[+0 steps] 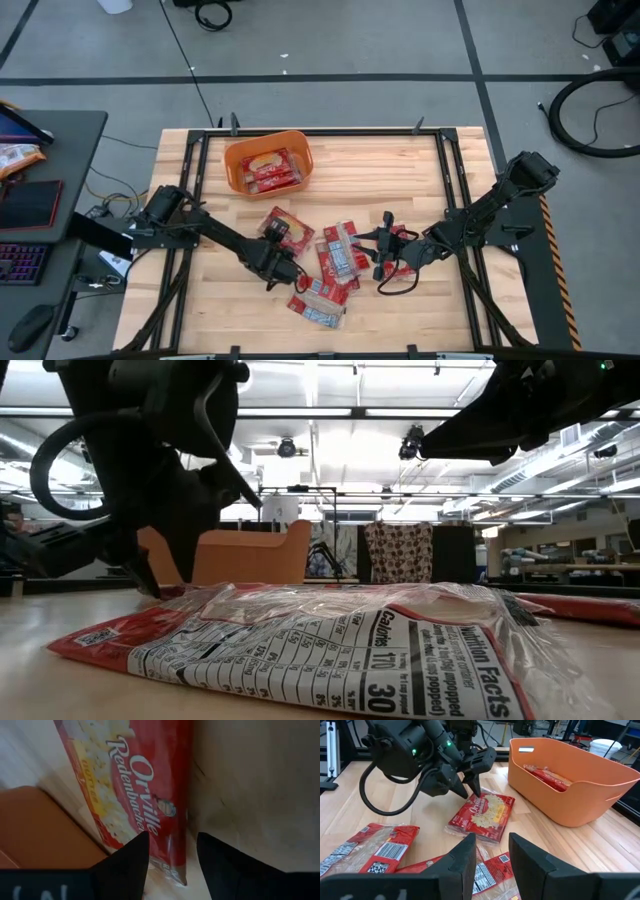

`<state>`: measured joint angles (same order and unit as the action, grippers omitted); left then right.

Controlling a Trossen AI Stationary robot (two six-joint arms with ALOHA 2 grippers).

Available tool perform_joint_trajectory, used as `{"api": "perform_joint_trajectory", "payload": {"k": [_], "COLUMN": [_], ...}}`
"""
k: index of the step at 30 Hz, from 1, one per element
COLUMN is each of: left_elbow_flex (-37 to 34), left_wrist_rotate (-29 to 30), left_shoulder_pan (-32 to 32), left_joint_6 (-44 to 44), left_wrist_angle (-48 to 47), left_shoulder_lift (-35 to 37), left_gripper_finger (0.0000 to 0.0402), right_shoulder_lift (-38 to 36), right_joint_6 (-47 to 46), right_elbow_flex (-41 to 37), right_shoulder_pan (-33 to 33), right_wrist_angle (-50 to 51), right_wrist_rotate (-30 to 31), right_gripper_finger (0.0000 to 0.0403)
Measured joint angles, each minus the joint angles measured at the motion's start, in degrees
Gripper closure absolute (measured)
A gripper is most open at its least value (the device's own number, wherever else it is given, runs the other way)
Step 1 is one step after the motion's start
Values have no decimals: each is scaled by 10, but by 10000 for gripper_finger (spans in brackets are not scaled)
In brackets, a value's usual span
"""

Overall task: Sort popcorn bags into baskets
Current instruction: Put the red popcorn bag into the orange bin

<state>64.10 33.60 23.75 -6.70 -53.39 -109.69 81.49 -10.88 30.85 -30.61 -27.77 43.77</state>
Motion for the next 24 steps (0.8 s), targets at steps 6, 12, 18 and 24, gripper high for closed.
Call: {"api": "perform_joint_trajectory", "payload": {"k": [6,12,18,24], "left_elbow_flex": [0,0,0,0], "left_wrist_rotate": [-15,-15,-14,-26], "left_shoulder_pan": [0,-5,-29,-49], "left_joint_6": [0,0,8,11], "left_wrist_angle": [45,74,92,100], "left_shoulder_lift": [0,0,0,0], "left_gripper_finger": [232,232,238,283], "right_shoulder_lift": [0,0,0,0], "right_joint_6": [0,0,0,0], "right_elbow_flex": [0,0,0,0], "right_shoulder_pan": [0,0,0,0], "right_wrist_angle": [0,0,0,0], "right_wrist_rotate": [0,0,0,0], "right_gripper_finger": [283,283,282,282]}}
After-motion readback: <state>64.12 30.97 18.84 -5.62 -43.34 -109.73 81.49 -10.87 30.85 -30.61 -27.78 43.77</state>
